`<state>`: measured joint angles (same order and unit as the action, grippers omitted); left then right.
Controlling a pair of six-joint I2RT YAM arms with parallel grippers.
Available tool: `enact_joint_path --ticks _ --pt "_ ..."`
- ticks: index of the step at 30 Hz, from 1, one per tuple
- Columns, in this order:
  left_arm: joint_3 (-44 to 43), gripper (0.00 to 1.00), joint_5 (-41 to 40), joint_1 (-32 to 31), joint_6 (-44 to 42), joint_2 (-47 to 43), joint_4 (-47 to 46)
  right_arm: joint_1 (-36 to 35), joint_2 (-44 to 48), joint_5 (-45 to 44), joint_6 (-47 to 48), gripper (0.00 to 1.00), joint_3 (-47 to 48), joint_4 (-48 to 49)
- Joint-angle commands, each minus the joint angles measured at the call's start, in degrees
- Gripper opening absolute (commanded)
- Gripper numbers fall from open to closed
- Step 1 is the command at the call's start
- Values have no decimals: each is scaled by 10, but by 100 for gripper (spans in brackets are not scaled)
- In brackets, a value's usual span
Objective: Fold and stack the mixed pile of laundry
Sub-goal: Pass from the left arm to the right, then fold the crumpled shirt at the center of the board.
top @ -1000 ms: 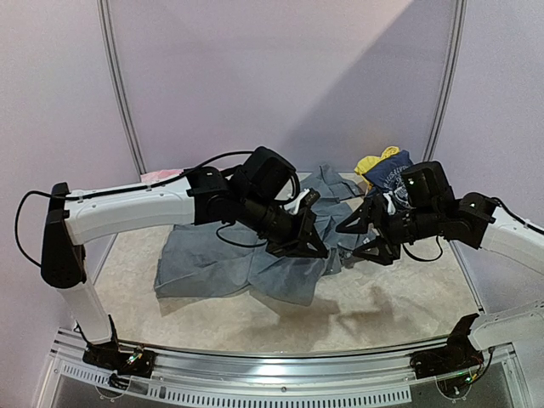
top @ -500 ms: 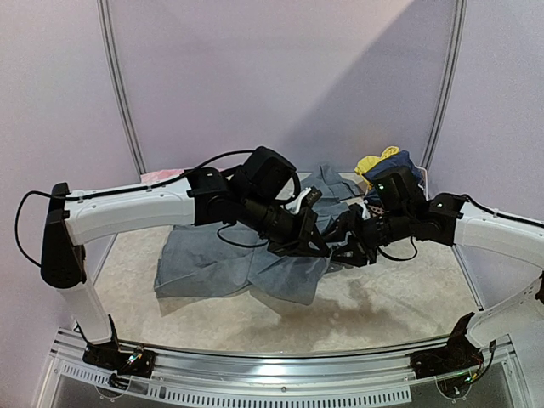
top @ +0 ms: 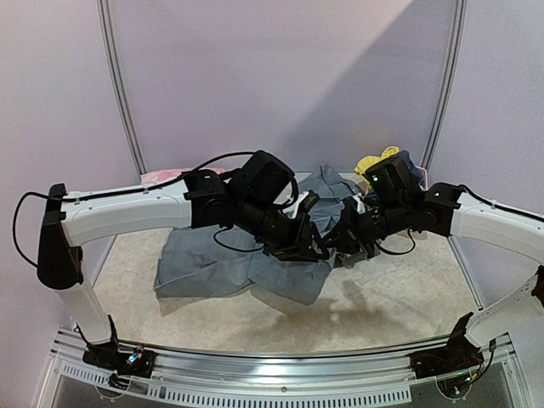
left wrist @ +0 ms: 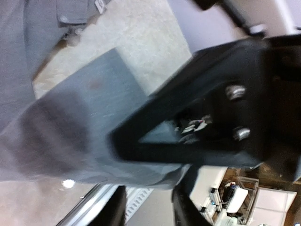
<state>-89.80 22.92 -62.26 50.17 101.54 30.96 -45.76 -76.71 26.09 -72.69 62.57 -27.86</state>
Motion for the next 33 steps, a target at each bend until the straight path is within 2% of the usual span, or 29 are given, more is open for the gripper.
enact_joint_path --ticks 1,6,9,17,21,26,30,33 --pt "27 41 -92 -4 -23 -88 97 -4 9 -19 151 0 88 -161" --pt "86 52 -204 9 -3 -191 195 -4 32 -61 329 0 202 -340" --pt "138 54 -260 32 27 -262 246 -4 49 -94 401 0 263 -415" --pt "260 57 -313 132 76 -399 356 -4 112 -146 538 0 417 -494" --pt "299 58 -315 165 86 -417 379 -4 119 -145 577 0 463 -527" --pt "323 59 -302 181 90 -421 362 -4 149 -114 590 0 500 -535" --pt "331 59 -288 187 86 -410 364 -4 162 -58 566 0 527 -568" --pt "334 59 -286 187 85 -413 373 -4 179 -6 517 0 509 -593"
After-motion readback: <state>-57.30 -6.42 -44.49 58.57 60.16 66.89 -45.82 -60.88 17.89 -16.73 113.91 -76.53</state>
